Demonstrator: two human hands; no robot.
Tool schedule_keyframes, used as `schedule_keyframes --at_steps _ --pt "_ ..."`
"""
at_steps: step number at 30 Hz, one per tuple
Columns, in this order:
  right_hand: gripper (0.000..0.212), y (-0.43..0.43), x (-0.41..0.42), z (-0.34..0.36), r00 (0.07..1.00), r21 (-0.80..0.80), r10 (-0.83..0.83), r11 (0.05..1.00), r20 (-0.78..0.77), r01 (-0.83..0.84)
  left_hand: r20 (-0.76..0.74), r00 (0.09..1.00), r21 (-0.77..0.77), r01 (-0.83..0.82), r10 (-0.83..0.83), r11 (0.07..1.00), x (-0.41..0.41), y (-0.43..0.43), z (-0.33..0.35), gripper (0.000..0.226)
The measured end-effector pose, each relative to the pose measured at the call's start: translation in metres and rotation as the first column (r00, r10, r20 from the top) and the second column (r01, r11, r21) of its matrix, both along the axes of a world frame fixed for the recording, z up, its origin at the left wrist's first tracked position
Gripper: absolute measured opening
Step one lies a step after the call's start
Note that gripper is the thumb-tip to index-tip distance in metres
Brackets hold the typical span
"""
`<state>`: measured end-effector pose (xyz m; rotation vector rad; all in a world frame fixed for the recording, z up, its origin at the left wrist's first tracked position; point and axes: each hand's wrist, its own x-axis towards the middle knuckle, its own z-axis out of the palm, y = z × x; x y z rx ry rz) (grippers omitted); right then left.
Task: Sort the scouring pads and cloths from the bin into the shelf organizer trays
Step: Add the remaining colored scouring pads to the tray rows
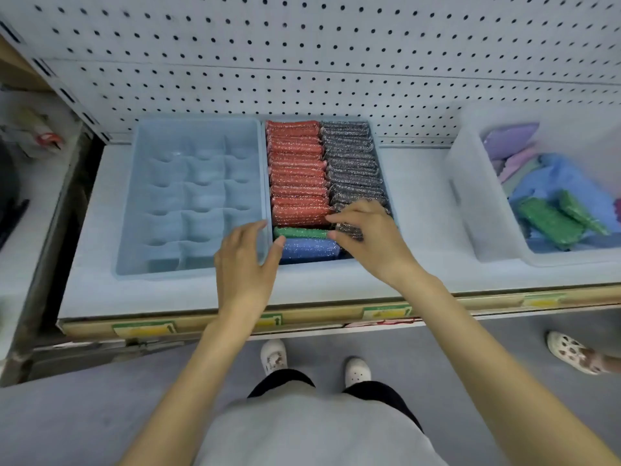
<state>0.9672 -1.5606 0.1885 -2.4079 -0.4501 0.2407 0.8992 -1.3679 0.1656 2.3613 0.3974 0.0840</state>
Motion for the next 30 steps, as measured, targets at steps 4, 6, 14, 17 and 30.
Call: schedule_keyframes --at_steps 4,6,14,17,30 --pt "0.033 -0.057 -0.004 0.011 0.972 0.02 -0.097 0.995 0.216 0.095 0.179 0.983 -0.076 -0.017 0.03 0.997 0.023 -0.054 0.026 0.038" --pt "0.036 -0.099 0.0 0.018 0.951 0.008 -0.154 0.987 0.268 0.158 0.188 0.981 -0.091 0.062 -0.043 0.994 0.034 -0.093 0.033 0.041" --pt "0.036 -0.32 0.018 0.03 0.93 0.068 -0.313 0.95 0.193 0.306 0.21 0.978 -0.346 0.089 -0.016 0.934 0.062 -0.302 0.02 0.038" --pt "0.037 -0.396 0.029 0.021 0.933 0.061 -0.336 0.942 0.127 0.331 0.152 0.985 -0.435 -0.003 0.077 0.9 0.072 -0.373 0.018 0.041" --pt "0.082 -0.456 0.129 -0.033 0.881 -0.1 -0.207 0.978 -0.426 0.182 0.105 0.956 -0.163 -0.256 0.275 0.953 0.083 -0.418 0.008 0.048"
